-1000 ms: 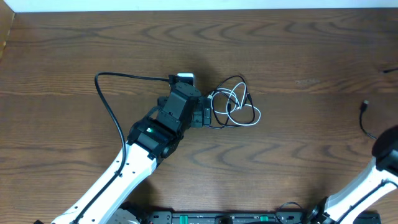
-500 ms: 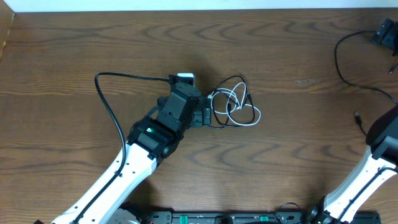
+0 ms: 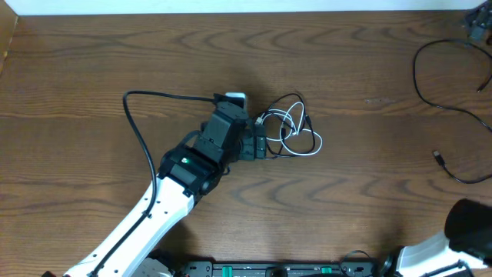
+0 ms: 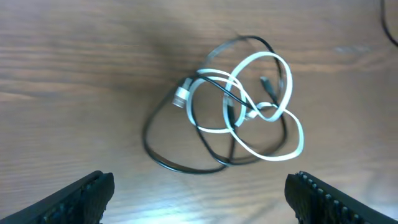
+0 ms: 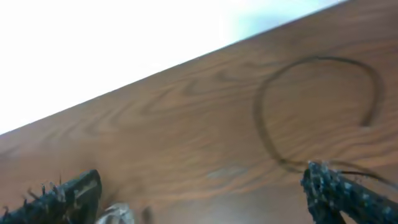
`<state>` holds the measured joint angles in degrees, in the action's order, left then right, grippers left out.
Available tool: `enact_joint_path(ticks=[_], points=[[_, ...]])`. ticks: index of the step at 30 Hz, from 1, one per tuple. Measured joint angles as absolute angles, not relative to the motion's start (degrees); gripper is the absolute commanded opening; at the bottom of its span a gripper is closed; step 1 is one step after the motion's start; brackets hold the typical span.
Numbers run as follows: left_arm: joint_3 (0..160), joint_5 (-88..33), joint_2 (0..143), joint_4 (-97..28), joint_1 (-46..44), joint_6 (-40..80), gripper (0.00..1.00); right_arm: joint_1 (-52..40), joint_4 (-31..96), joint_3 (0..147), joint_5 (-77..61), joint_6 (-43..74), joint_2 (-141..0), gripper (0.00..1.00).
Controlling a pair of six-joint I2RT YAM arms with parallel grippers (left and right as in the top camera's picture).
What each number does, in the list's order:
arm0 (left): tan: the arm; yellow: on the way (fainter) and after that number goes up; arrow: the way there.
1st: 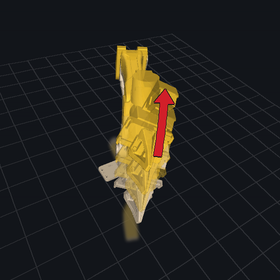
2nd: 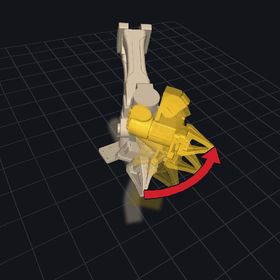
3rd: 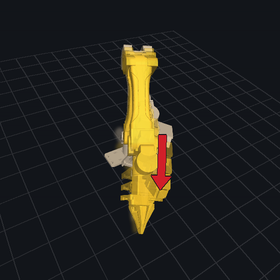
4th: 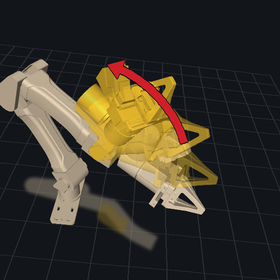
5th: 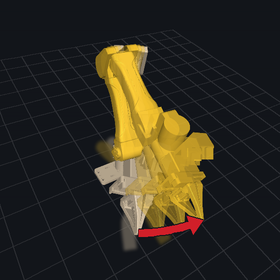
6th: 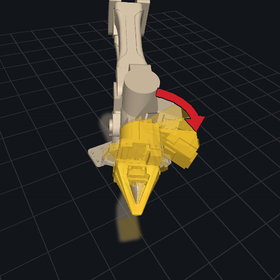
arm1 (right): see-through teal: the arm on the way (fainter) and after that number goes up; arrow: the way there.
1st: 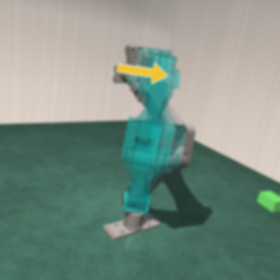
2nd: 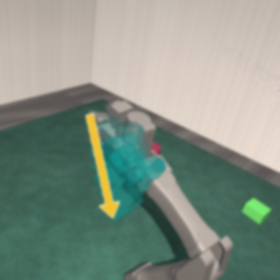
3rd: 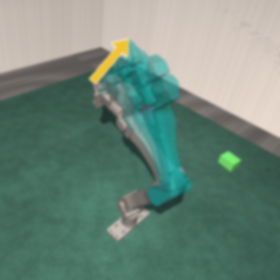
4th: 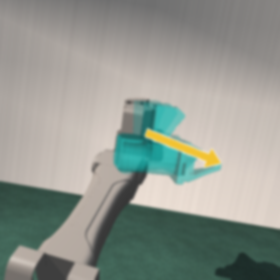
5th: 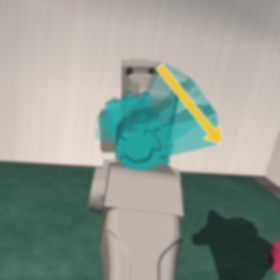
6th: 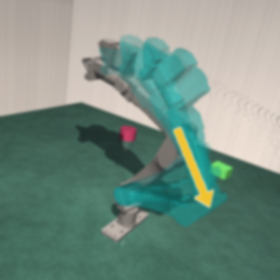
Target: Untangle cables
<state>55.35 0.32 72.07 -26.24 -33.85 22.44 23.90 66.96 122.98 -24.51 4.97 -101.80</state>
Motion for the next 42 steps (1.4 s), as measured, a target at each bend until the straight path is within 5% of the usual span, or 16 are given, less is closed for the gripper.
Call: enact_joint_path(ticks=[4,12,22,42], points=[[55.35,-3.38,74.70,-25.47,-33.85,22.44,0.93,19.40,74.30,123.07,-27.07,3.68,-100.90,0.99],[55.31,-5.76,80.34,-26.20,-31.88,22.44,0.93,8.36,82.91,122.21,-27.86,0.32,-106.87,0.62],[55.31,-5.91,80.38,-31.33,-24.08,22.44,0.93,-6.26,81.34,116.68,-25.89,1.89,-113.01,0.35],[55.31,-5.91,80.38,-31.92,-23.73,22.44,0.93,-19.64,58.02,93.67,-13.85,19.35,-118.76,0.12]])
